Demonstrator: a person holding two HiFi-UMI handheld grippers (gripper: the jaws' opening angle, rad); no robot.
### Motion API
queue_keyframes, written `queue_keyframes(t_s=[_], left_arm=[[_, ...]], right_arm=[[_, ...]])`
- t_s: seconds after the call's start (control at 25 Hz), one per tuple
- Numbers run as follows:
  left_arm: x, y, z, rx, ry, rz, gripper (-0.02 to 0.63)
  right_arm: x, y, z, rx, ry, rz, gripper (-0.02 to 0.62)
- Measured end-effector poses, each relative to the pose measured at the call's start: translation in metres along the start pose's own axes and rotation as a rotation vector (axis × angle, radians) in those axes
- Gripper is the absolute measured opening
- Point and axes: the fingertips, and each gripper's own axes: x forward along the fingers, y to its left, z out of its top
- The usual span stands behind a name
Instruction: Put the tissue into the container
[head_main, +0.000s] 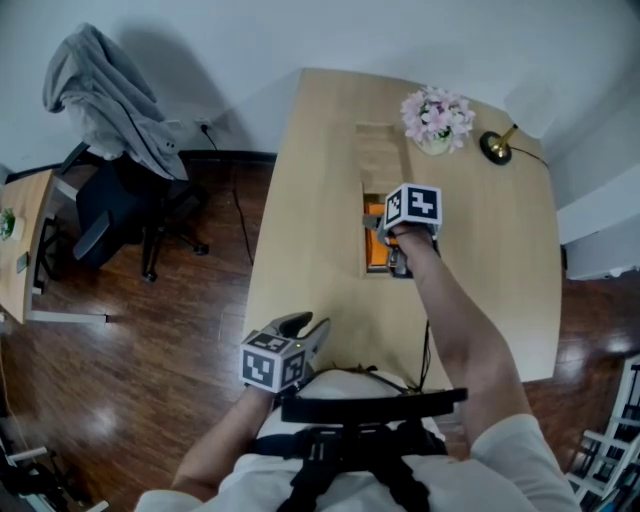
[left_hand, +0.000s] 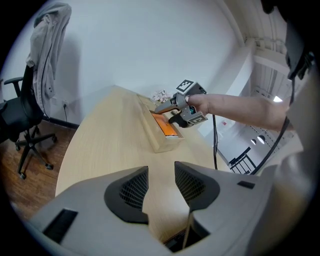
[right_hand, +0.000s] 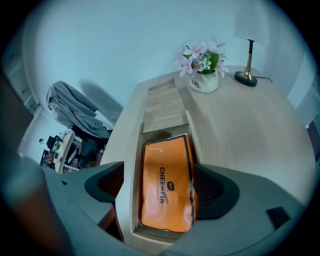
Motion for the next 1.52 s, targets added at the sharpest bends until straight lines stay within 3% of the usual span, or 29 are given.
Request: queue_keyframes(t_s=[0.4, 1.0, 1.28, 1.52], left_arm=[[0.005, -0.006, 0.009, 0.003, -0.012, -0.011, 0.169], [0.013, -0.031, 0.056, 0.009, -0.124, -0.039, 0.156], [0.013, -0.058, 0.069, 0.032, -0.172, -0.065, 0.099], [0.014, -0.078, 0.075, 0.040, -0.201, -0.091, 0.098]], right_arm=[[-0.011, 0.003, 0.000, -0.009, -0.024, 0.072, 0.434], [-0.084, -0.006, 0.010, -0.089, -0.144, 0.208, 0.434], [-0.112, -0.023, 0.006, -0.118, -0.185, 0.229, 0.428], [-0.137, -0.034, -0.001, -0.124, -0.218, 0.260, 0.354]])
